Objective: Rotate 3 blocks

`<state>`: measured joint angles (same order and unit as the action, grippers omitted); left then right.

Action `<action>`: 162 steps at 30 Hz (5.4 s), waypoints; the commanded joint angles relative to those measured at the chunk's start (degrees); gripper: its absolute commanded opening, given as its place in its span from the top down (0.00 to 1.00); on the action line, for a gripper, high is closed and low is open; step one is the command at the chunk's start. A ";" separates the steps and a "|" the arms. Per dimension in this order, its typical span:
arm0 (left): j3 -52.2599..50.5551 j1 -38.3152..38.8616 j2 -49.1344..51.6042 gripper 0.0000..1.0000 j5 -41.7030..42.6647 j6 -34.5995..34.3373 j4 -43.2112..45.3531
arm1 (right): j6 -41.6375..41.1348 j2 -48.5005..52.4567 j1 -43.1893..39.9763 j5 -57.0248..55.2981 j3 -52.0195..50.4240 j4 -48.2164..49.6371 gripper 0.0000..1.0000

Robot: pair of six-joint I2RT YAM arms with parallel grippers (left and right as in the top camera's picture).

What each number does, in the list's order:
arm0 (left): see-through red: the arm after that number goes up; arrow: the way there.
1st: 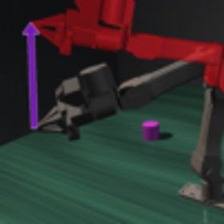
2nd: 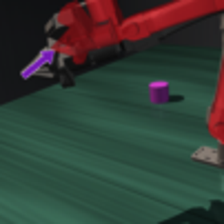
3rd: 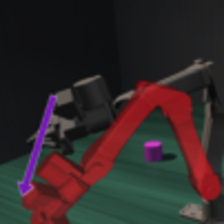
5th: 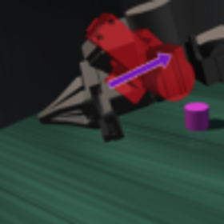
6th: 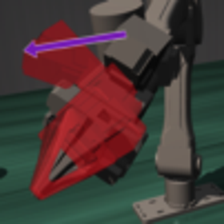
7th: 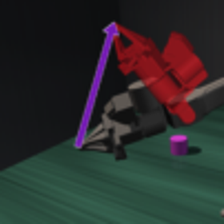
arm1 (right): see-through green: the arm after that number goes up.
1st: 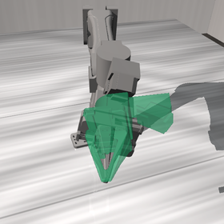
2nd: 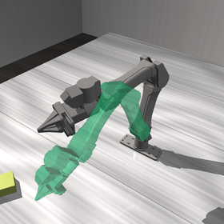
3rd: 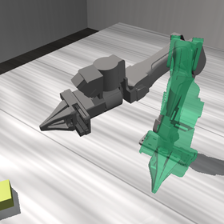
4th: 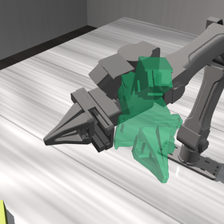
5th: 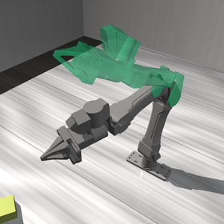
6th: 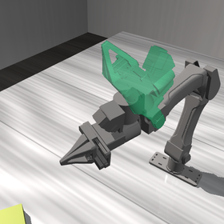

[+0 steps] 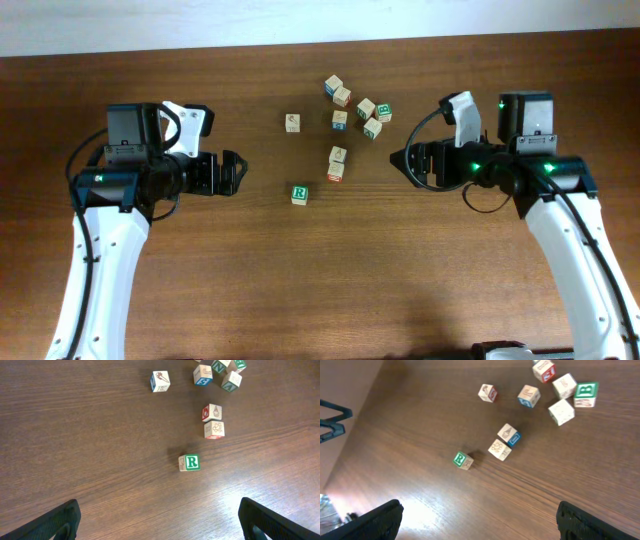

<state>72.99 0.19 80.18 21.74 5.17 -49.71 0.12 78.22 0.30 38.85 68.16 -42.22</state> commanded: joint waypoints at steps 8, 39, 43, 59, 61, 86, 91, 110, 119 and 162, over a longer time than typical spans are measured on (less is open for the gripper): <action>1.01 -0.35 0.15 0.03 1.03 -2.58 0.11 | -7.32 3.69 3.69 -4.35 1.42 2.75 0.14; 8.00 -0.61 16.76 0.39 -8.26 -12.02 -5.86 | -23.19 30.08 23.39 -26.29 18.14 -1.84 0.44; 8.00 -0.63 16.90 0.39 -8.26 -11.98 -5.18 | -25.07 30.77 24.44 -27.43 18.01 -1.88 0.44; 7.67 -0.61 18.95 0.44 -8.26 -11.56 -5.03 | -27.65 33.90 24.83 -30.56 17.90 3.17 0.52; 7.67 -0.61 19.82 0.44 -8.22 -11.56 -5.01 | -27.65 34.58 24.83 -30.53 17.90 4.00 0.52; 7.67 -0.57 20.65 0.44 -8.24 -11.54 -4.98 | -32.59 40.17 26.45 -34.03 17.88 6.64 0.57; 7.67 -0.57 20.65 0.44 -8.24 -11.54 -5.01 | -35.85 40.24 26.86 -37.27 17.88 5.53 0.57; 7.67 -0.57 20.65 0.43 -8.28 -11.54 -5.03 | -41.35 43.39 30.08 -45.13 17.90 7.85 0.57; 7.67 -0.57 20.65 0.43 -8.28 -11.54 -5.03 | -40.85 43.67 30.08 -42.86 17.90 7.48 0.69; 7.67 -0.57 20.65 0.41 -8.26 -11.56 -5.07 | -37.03 43.65 33.07 -27.08 21.31 -1.84 0.63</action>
<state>79.83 -0.14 100.53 14.02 -6.31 -54.85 -36.62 121.40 33.06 12.97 88.36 -44.31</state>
